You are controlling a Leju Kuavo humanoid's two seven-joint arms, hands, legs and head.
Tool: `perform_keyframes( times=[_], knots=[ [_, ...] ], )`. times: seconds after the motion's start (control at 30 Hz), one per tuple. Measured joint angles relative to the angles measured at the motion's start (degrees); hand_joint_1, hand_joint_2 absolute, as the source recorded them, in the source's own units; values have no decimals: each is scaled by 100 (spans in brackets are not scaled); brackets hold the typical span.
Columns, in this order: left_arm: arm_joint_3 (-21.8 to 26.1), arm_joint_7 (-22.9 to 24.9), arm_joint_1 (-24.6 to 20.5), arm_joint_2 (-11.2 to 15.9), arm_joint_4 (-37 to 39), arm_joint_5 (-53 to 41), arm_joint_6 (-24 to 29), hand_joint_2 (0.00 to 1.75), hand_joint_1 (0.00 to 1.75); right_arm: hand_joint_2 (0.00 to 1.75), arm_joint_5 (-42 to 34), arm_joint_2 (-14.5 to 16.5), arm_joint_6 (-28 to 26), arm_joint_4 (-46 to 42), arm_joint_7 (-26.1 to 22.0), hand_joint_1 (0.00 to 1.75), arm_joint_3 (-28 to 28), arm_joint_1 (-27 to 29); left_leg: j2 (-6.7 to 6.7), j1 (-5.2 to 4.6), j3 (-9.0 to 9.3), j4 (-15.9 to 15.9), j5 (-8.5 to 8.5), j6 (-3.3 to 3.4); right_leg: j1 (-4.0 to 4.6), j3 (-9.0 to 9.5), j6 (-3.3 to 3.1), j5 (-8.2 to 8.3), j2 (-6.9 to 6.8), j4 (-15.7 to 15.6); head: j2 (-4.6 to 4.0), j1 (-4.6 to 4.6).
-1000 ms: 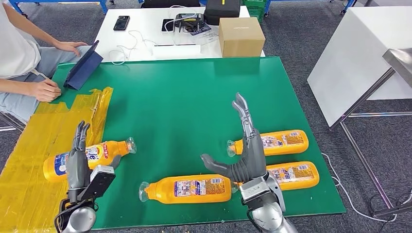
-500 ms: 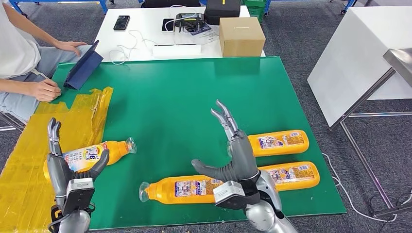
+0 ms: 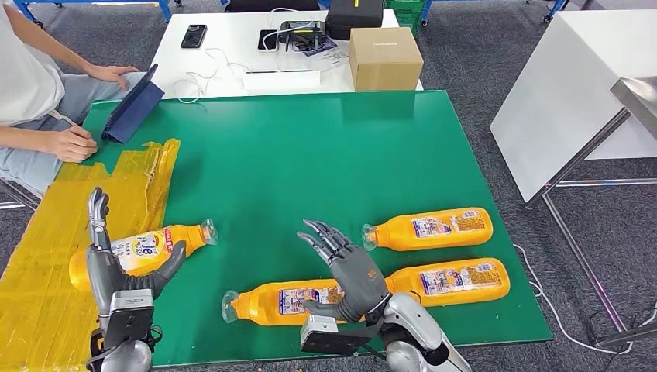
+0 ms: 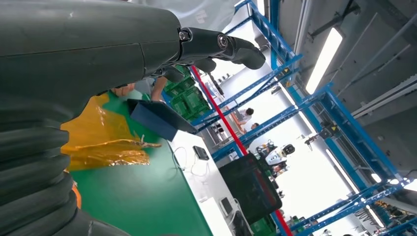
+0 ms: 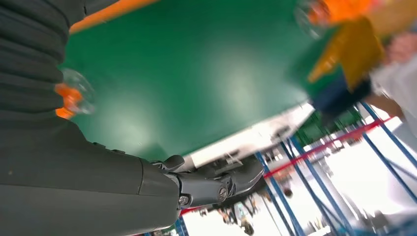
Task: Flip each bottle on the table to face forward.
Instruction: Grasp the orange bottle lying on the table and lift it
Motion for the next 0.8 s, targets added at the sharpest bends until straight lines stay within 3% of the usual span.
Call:
perform_keyframes(
  times=[0.33, 0.8],
  knots=[
    [-134, -37, -71, -49, 13, 155, 10, 175, 0, 175, 253, -315, 112, 355, 238, 0, 232, 32, 2, 1, 0, 0, 0, 0, 2, -2, 0, 0, 1, 0, 0, -1],
    [-143, -196, -101, -116, 24, 355, 65, 175, 0, 175, 681, -426, 142, 640, 510, 0, 386, 6, 2, 0, -1, 0, 0, 0, 1, -1, 0, 0, 1, -1, 0, -1]
  ],
)
